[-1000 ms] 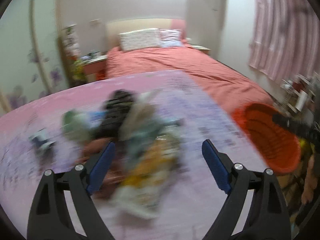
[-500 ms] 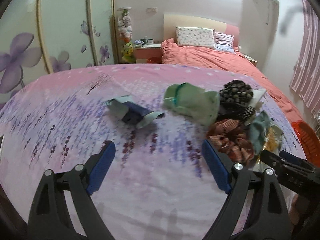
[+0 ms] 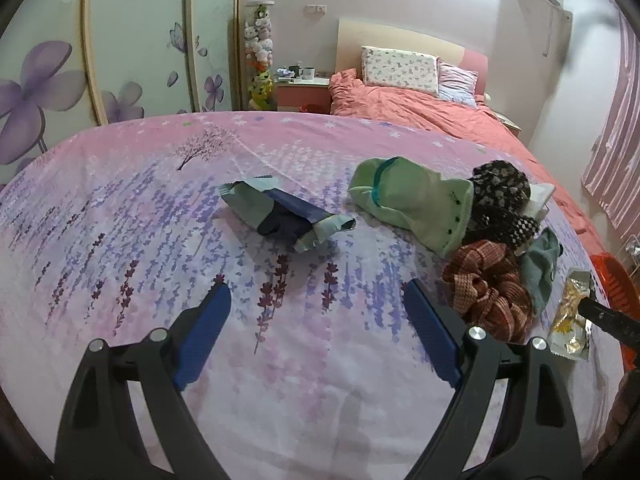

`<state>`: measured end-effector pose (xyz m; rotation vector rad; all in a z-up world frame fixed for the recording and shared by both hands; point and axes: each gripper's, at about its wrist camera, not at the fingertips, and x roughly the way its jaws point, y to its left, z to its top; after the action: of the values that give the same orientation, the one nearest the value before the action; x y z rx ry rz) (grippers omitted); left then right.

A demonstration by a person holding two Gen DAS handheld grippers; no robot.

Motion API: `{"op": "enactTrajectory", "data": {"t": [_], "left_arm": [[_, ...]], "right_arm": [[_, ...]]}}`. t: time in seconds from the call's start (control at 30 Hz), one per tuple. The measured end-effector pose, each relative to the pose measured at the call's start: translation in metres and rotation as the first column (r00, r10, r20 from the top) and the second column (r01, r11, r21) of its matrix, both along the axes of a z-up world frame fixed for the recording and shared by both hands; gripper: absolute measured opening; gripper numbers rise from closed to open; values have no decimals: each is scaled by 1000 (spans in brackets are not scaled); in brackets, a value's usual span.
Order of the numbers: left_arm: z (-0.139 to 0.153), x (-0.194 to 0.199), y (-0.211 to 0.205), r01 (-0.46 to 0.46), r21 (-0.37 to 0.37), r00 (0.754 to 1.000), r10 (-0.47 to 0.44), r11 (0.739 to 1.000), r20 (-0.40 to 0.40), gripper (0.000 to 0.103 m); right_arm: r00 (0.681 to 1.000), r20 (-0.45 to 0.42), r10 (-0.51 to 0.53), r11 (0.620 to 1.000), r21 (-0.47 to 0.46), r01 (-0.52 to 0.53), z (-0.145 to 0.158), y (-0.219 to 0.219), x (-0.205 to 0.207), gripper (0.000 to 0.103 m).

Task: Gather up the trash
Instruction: 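Bring both grippers back over the pile on the bed, then grasp blue snack bag with left gripper while right grasps yellow snack wrapper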

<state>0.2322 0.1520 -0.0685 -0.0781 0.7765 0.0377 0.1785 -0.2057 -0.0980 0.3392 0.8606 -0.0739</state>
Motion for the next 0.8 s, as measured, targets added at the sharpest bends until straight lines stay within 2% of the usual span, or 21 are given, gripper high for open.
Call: {"op": "enactTrajectory", "data": {"t": [0.1, 0.2, 0.27, 0.3, 0.37, 0.4, 0.47, 0.6, 0.73, 0.8], "left_arm": [[0, 2, 3, -7, 0, 1000, 7, 1000, 0, 87], [1, 8, 8, -15, 0, 1000, 15, 1000, 3, 87], [3, 13, 12, -21, -12, 1000, 21, 1000, 3, 87], [3, 17, 14, -24, -19, 1000, 24, 1000, 2, 86], [4, 27, 16, -32, -29, 999, 32, 999, -2, 86], [6, 33, 17, -37, -28, 999, 37, 999, -3, 86], [8, 43, 18, -43, -23, 999, 43, 999, -2, 86], [7, 70, 19, -76, -8, 997, 76, 997, -21, 87], [-5, 100, 23, -128, 20, 987, 129, 992, -95, 86], [-10, 104, 28, -145, 10, 983, 146, 989, -116, 77]], "right_arm": [[1000, -14, -18, 999, -30, 18, -2, 5, 3, 67], [999, -29, -31, 1000, -7, 31, -11, 6, 8, 67], [1000, -15, -15, 998, -53, 14, -12, 13, 10, 56], [1000, -13, 6, 997, -71, -7, -12, 16, 13, 39], [1000, 1, 27, 991, -133, -27, -10, 20, 18, 27], [1000, 8, 22, 987, -157, -21, -9, 18, 20, 18], [1000, 10, 0, 982, -191, 2, -7, 11, 25, 8], [1000, -4, -10, 983, -184, 9, -14, -1, 27, 6], [1000, 6, -2, 986, -165, 3, -12, -3, 23, 7], [1000, 10, 8, 994, -111, -7, -10, -8, 19, 7]]}}
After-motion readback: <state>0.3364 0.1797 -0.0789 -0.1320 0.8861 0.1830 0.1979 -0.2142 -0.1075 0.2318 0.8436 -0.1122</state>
